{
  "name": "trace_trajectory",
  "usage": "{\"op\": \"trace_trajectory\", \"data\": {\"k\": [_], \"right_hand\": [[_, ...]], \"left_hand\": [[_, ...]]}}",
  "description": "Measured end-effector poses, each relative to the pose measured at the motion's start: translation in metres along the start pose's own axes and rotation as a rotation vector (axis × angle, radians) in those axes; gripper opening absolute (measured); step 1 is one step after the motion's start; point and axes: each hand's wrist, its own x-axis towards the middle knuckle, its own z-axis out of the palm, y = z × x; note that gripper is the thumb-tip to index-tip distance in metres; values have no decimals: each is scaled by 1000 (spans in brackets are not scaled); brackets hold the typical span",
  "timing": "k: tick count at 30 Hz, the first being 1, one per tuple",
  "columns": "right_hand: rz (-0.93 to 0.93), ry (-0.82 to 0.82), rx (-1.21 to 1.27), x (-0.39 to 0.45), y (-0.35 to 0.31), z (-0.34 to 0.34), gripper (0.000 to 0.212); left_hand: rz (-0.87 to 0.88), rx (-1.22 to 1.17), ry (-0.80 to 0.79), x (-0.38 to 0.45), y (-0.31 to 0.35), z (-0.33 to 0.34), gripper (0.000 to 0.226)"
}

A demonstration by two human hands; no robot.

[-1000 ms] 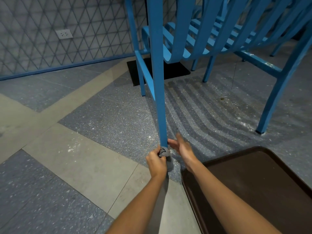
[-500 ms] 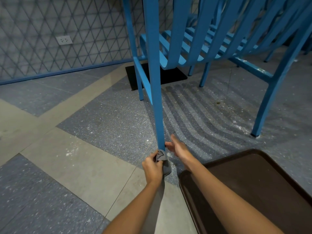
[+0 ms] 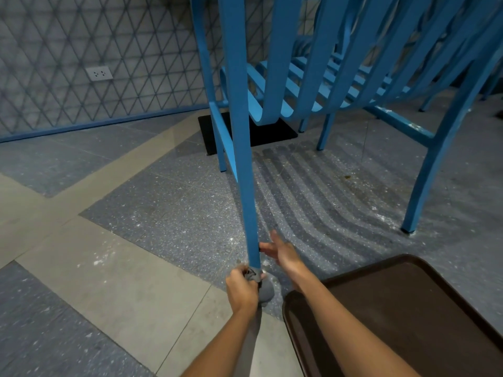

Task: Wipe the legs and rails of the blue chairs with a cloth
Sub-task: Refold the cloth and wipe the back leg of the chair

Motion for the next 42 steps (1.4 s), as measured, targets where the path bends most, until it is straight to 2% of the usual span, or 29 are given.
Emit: {"op": "trace_trajectory", "data": {"k": [4, 9, 16, 22, 25, 28, 33, 38, 42], "right_hand": [[13, -36, -37, -1, -2, -3, 65], [42, -112, -80, -8, -8, -8, 64], [116, -27, -126, -23, -6, -8, 39], [200, -84, -190, -37, 5, -15, 42], [162, -134, -220, -45, 4, -11, 47], [126, -215, -95, -54, 2, -1, 40], [-22, -167, 137, -69, -7, 15, 32], [-163, -86, 251, -78, -20, 31, 23], [-227, 29, 284, -83, -35, 39, 25]], "left_hand": [[-20, -126, -63, 4, -2, -9, 21], [-100, -316, 35, -1, 3, -21, 28], [-72, -382, 73, -7, 23, -46, 27], [-98, -455, -6, -12, 37, -77, 26], [-127, -547, -84, -18, 47, -92, 30], [-152, -713, -190, -25, 60, -105, 31], [-156, -833, -301, -31, 71, -127, 18], [-170, -870, -276, -35, 73, -150, 18], [-343, -978, -112, -33, 80, -154, 37]]}}
